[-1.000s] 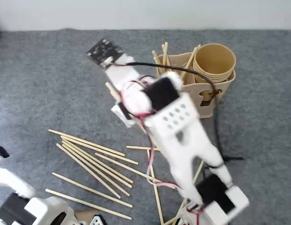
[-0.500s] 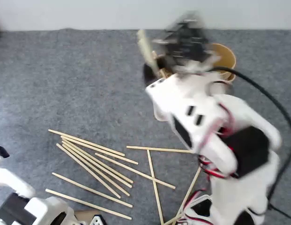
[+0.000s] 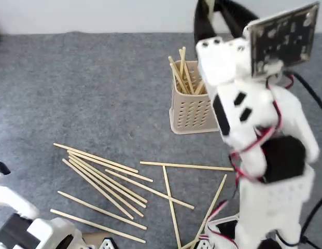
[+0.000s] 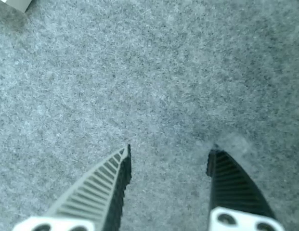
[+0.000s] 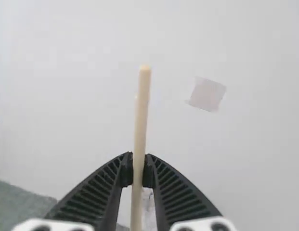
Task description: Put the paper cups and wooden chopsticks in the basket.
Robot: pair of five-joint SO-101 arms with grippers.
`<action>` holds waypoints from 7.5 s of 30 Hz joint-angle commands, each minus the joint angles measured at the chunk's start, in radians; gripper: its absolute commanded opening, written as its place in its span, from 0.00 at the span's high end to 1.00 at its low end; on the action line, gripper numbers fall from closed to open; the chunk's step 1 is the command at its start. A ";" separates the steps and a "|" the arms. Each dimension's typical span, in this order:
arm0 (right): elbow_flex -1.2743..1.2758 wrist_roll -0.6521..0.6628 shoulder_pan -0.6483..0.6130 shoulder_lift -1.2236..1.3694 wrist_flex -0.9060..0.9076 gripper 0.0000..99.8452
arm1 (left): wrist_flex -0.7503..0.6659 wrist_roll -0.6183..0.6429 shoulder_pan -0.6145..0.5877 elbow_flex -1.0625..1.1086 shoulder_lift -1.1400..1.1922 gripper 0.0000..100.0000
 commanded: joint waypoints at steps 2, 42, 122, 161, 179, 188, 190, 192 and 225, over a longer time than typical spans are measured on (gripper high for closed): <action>0.216 -0.057 0.068 -0.027 -0.254 0.99 | -0.015 -0.005 0.002 -0.015 -0.040 0.75; 0.680 0.009 -0.282 -0.196 0.306 0.80 | -0.017 -0.006 0.003 -0.007 -0.038 0.75; -0.195 0.256 -0.568 0.981 0.696 0.99 | -0.023 -0.009 -0.005 -0.018 -0.038 0.75; 0.362 0.127 -0.085 -0.105 0.251 0.99 | -0.031 -0.009 0.003 0.010 -0.037 0.75; 0.850 -0.080 0.091 -0.105 -0.846 0.99 | -0.051 -0.006 0.003 0.012 -0.037 0.75; 1.003 -0.075 0.096 0.058 -0.940 0.97 | -0.051 -0.006 0.003 0.012 -0.037 0.75; 1.003 -0.075 0.090 0.079 -0.935 0.88 | -0.052 -0.006 0.005 0.018 -0.037 0.75; 0.990 -0.075 0.085 0.074 -0.888 0.77 | -0.052 -0.006 0.012 0.021 -0.037 0.75; 0.852 0.023 -0.601 0.156 0.191 0.78 | -0.092 -0.006 -0.015 0.035 -0.038 0.75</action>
